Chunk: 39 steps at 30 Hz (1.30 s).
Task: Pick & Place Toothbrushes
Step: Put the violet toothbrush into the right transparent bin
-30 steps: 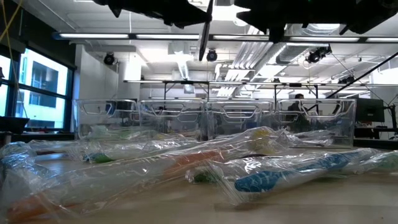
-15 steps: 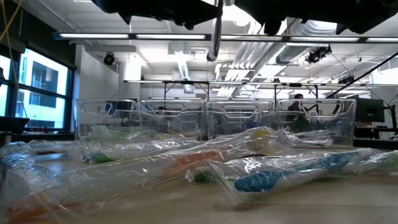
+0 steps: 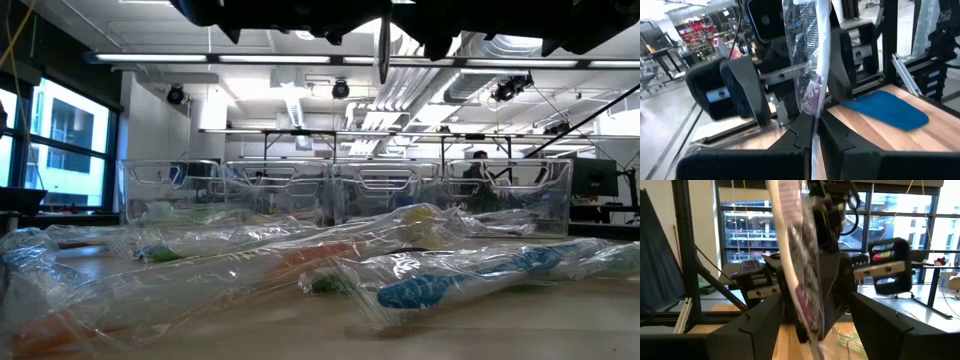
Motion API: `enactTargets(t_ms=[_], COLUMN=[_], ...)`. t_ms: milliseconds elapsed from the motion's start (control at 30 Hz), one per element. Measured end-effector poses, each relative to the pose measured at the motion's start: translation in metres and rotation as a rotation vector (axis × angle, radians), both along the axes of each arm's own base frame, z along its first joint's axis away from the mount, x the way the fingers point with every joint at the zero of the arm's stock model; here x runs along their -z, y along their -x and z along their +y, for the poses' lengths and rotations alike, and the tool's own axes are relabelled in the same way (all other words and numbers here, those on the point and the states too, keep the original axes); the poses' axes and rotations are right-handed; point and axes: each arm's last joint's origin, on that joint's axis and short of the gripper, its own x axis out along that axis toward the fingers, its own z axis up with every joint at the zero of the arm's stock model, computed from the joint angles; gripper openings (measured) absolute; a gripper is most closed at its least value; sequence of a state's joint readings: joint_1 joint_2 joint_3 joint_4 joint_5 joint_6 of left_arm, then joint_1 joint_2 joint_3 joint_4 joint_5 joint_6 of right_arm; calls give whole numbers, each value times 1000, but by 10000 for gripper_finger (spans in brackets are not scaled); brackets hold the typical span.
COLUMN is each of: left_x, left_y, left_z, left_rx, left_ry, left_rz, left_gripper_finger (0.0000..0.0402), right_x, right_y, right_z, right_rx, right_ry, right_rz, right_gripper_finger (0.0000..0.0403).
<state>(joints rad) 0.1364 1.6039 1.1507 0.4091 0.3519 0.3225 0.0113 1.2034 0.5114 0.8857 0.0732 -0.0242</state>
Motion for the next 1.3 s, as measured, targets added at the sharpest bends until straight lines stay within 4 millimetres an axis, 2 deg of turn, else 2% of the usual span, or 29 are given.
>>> enactTargets(t_ms=[200, 300, 833, 1000, 1300], left_x=[0, 0, 1, 1, 1], left_y=[-1, -1, -1, -1, -1], left_z=[0, 0, 1, 1, 1], left_rx=[-3, -4, -8, -6, -6], left_ry=[17, 17, 33, 33, -15], left_rz=[29, 30, 42, 42, 31], left_gripper_finger=[8, 8, 8, 16, 79], right_x=[1, 0, -2, -2, -2], right_y=[0, 0, 0, 0, 0], right_z=[0, 0, 1, 1, 1], right_rx=[0, 1, -18, -12, -14], right_ry=[4, 5, 61, 71, 48], right_rz=[7, 1, -17, -16, -14], right_gripper_finger=[225, 209, 21, 18, 15])
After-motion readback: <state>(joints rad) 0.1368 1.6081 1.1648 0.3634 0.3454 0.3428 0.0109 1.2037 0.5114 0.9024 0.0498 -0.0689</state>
